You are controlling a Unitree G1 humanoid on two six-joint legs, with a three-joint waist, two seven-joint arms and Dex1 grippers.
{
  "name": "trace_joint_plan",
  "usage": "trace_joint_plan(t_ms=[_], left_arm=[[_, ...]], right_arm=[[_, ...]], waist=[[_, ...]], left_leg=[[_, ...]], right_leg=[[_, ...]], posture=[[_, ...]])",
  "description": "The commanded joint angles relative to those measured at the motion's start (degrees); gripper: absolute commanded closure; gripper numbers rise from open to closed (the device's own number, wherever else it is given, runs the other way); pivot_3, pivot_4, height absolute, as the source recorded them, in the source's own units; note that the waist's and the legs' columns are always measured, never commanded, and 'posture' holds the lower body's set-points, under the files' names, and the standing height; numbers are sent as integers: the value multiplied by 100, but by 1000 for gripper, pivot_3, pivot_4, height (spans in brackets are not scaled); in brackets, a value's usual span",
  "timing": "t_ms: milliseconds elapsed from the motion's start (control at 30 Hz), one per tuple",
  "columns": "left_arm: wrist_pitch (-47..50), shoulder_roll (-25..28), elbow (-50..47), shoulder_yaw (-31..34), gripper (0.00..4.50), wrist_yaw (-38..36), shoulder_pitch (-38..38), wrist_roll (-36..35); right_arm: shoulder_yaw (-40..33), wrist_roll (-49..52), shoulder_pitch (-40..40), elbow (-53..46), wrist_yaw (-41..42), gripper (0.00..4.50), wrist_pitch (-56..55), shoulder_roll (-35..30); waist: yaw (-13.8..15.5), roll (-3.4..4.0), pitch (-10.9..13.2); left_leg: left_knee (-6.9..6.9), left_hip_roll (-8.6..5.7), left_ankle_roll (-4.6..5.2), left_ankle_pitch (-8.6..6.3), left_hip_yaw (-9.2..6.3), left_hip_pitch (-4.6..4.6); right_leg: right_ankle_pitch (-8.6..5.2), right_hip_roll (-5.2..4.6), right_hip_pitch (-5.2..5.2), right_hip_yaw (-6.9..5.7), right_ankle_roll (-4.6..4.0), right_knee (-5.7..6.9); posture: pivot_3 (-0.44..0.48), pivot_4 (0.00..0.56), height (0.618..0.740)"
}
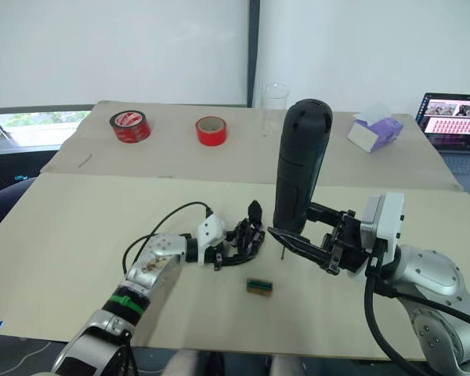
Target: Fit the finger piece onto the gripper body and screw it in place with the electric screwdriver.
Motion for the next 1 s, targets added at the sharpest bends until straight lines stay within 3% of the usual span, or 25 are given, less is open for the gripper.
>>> trace_joint_plan(t_ms=[33, 167, 233, 333, 667, 1000], left_arm=[[-401, 61, 717, -21, 2195, -197, -321, 148], [-639, 46, 948, 1, 2195, -250, -414, 153], [-569, 30, 866, 60, 1162, -153, -350, 108], [-568, 74, 619, 62, 44, -51, -152, 128], [603, 53, -1383, 131, 44, 676, 1017, -39], [720, -160, -1317, 15, 44, 1179, 913, 129]], right_arm=[[-238, 102, -54, -192, 57, 2593, -103, -61], [-257, 88, -39, -191, 83, 2593, -113, -56], [-259, 80, -42, -195, 82, 2593, -111, -48], [-236, 65, -48, -210, 68, 2593, -112, -30], [-141, 45, -226, -82, 75, 2593, -99, -15], [-103, 18, -338, -2, 127, 2593, -89, -13]], waist=[[7, 0, 0], [12, 0, 0], [12, 0, 0], [11, 0, 0], [-82, 0, 0], [42, 0, 0]], left_leg=[[0, 0, 0, 0, 0, 0], [1, 0, 1, -1, 0, -2], [1, 0, 2, -1, 0, -1], [1, 1, 2, -1, -1, 0], [-1, 3, 3, -3, -2, 2], [1, 0, 6, -4, -2, 2]], right_leg=[[-1, 0, 0, 0, 1, -1], [2, -1, 0, 0, -1, -1], [3, -1, 0, 1, -2, -1], [4, -1, 0, 1, -3, 0], [4, -2, 0, 5, -5, 2], [-1, -6, 4, 4, 6, -2]], posture=[[0, 150, 740], [0, 150, 740], [0, 150, 740], [0, 150, 740], [0, 150, 740], [0, 150, 740]])
